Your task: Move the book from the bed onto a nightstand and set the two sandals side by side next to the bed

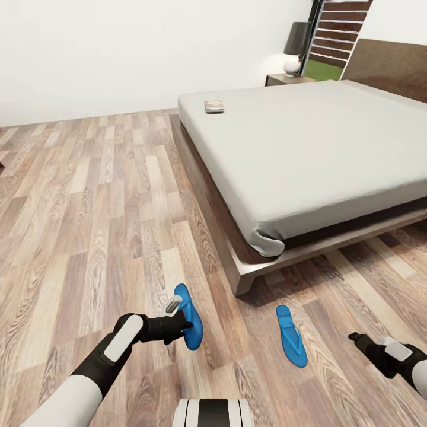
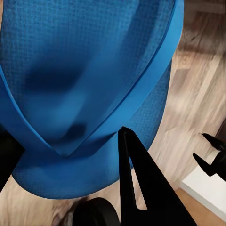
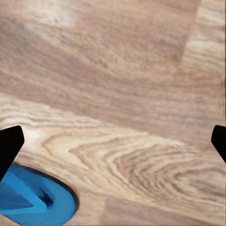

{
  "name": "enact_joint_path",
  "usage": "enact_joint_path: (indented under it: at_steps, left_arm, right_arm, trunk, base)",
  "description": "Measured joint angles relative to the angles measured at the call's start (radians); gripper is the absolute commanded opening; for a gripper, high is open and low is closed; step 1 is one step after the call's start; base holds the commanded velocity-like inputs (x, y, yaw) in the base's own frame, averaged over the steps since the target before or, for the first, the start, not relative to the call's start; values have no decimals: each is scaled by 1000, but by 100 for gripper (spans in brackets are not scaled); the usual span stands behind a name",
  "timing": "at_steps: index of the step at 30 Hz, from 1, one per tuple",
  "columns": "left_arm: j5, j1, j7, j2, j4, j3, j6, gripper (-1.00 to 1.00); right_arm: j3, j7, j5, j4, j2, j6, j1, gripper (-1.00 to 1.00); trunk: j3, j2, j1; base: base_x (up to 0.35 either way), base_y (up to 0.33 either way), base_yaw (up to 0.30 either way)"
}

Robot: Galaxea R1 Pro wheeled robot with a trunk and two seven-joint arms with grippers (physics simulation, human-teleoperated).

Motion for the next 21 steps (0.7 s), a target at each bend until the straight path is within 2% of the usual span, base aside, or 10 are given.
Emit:
enact_joint_path:
  at_steps: [2, 5, 11, 13, 15, 18, 21]
  left_arm:
    - [0, 0, 0, 0, 0, 0, 0, -100]
    - [-1, 0, 0, 0, 0, 0, 0, -100]
    - [0, 0, 0, 0, 0, 0, 0, -100]
    - [0, 0, -1, 0, 0, 0, 0, -100]
    - [1, 0, -2, 1, 0, 0, 0, -100]
    - [1, 0, -1, 0, 0, 0, 0, -100]
    - [1, 0, -2, 0, 0, -1, 0, -100]
  right_arm:
    - [1, 0, -48, 0, -10, -4, 16, 100]
    - [3, 2, -91, -1, -17, -4, 34, 100]
    - [7, 10, -118, -1, -11, 1, 46, 100]
    - [6, 24, -142, -1, -2, 1, 58, 100]
    - [4, 44, -184, -1, 5, -1, 73, 100]
    - [3, 72, -274, -1, 10, -3, 101, 100]
    - [5, 86, -334, -2, 13, -3, 114, 100]
  trunk:
    - [8, 0, -1]
    - [19, 1, -2]
    - [43, 3, -5]
    - [50, 3, -6]
    - [58, 4, -7]
    - [70, 4, -8]
    - [81, 5, -9]
  base:
    - [0, 0, 0]
    - [0, 0, 0]
    - [0, 0, 0]
    - [0, 0, 0]
    - [0, 0, 0]
    - [0, 0, 0]
    - [0, 0, 0]
